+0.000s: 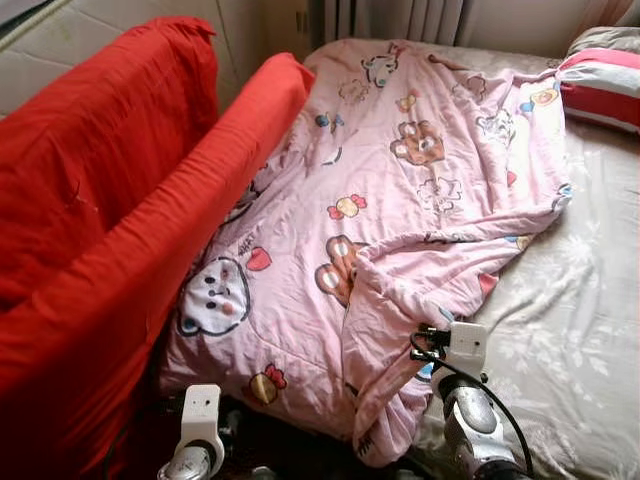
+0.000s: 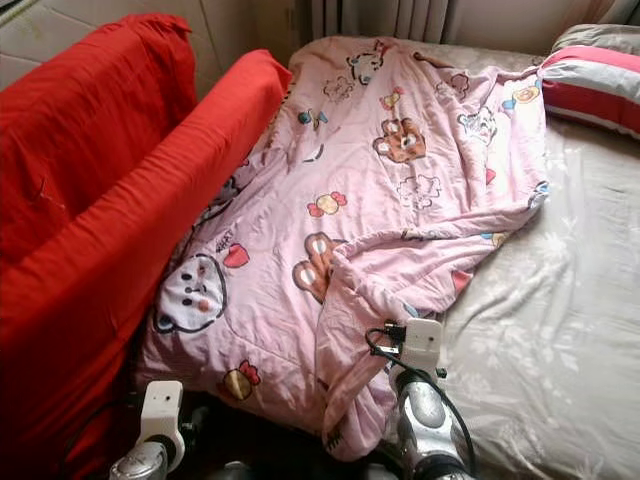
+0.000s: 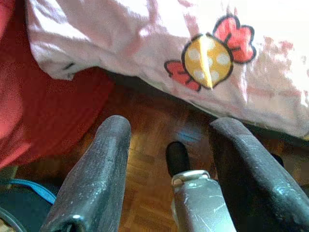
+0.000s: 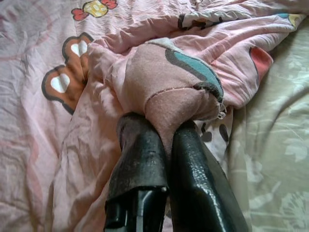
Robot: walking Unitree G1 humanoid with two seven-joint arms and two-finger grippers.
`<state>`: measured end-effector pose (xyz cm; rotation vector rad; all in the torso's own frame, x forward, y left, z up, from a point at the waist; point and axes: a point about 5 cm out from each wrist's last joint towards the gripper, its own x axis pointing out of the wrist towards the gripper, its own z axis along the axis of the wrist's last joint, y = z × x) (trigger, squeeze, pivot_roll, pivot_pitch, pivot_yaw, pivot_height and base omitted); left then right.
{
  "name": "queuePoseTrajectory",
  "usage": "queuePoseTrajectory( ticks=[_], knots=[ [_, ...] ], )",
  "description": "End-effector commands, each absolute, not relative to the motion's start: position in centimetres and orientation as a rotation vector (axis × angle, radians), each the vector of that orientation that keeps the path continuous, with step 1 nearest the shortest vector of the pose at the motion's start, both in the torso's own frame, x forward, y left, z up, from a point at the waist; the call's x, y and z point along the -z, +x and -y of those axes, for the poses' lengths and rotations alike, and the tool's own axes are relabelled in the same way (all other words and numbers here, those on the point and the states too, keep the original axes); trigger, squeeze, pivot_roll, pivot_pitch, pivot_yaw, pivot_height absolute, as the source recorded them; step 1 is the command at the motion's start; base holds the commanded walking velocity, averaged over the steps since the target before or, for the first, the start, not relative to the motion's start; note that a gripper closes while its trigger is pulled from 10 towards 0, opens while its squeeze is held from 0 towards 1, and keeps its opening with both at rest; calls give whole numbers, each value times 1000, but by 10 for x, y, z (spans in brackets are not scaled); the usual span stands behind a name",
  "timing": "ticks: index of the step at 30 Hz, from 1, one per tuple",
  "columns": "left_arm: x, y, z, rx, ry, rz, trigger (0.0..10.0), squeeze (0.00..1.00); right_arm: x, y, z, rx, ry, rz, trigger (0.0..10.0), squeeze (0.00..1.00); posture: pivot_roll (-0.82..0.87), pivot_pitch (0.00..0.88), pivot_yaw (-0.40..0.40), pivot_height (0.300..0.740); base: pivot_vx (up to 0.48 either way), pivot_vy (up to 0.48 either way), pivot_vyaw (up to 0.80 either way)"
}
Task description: Clean up the room
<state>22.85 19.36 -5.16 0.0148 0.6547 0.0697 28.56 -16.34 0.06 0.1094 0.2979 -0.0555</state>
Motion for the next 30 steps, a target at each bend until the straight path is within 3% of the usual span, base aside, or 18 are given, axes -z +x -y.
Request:
queuePoseTrajectory(
  ticks=[1,17,30],
  knots=[
    [59,217,-197,-86,2,-694,10000,0,3,281,164,70,118,-302,10000,0,-33,177,33,740,-296,0,0],
    [59,217,-197,-81,4,-691,10000,0,-2,283,174,139,107,-270,10000,0,-32,182,37,740,-298,0,0],
    [58,217,-198,-86,3,-690,10000,0,-2,283,176,157,101,-266,10000,0,-29,185,38,740,0,0,0]
  ],
)
